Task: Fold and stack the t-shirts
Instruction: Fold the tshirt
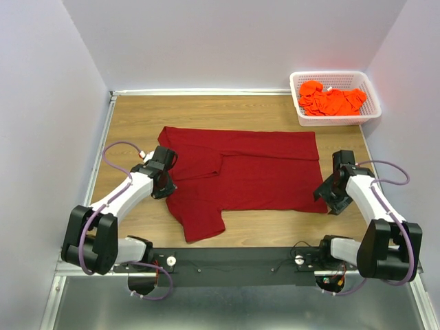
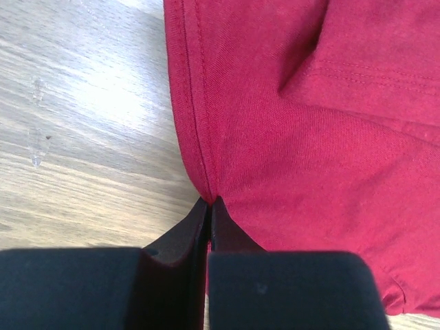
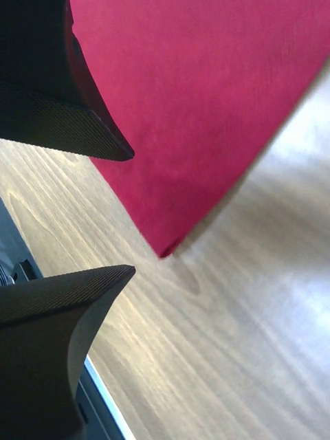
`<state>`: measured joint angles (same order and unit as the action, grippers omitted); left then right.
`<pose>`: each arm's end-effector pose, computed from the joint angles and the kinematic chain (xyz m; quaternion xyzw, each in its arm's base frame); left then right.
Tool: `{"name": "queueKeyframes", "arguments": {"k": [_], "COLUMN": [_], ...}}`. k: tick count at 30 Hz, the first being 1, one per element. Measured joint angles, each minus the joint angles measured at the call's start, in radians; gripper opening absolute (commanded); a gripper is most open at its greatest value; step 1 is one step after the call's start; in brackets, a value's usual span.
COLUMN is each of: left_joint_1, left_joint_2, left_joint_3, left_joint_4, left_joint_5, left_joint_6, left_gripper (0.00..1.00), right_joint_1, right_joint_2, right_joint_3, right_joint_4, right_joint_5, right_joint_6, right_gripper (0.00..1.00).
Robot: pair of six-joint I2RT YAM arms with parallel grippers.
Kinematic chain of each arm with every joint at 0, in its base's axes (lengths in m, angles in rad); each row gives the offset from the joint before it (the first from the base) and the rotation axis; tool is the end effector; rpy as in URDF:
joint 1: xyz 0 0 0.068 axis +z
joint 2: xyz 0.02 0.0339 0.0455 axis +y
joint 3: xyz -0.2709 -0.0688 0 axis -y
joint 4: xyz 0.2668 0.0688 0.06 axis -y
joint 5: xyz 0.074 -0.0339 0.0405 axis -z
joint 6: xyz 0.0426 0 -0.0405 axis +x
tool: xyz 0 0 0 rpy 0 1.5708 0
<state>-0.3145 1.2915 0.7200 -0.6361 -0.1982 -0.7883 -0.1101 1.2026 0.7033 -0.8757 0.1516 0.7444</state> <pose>0.2340 -0.0673 0.1718 -0.2471 0.9472 -0.0113 0.2041 0.2061 -0.0293 0.1773 0.4179 0.9001 -0.0412 0.1161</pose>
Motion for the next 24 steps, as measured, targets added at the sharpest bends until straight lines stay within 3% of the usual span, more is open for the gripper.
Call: {"name": "queueKeyframes", "arguments": {"k": [7,24], "left_joint_1": [0.0,0.001], "left_joint_2": [-0.011,-0.009], "left_joint_3": [-0.002,0.0], "left_joint_4": [0.006,0.007], "left_joint_5": [0.006,0.01], "left_joint_6": [0.023,0.041], "left_gripper": [0.06,0.06], "right_joint_1": [0.0,0.0], "right_joint_2": [0.0,-0.011], "right_joint_3": [-0.065,-0.11], "right_joint_4": [0.009,0.072], "right_joint_5": [0.018,0.039], "right_joint_6": [0.087,0.182], "right_gripper": [0.58,0.52]}}
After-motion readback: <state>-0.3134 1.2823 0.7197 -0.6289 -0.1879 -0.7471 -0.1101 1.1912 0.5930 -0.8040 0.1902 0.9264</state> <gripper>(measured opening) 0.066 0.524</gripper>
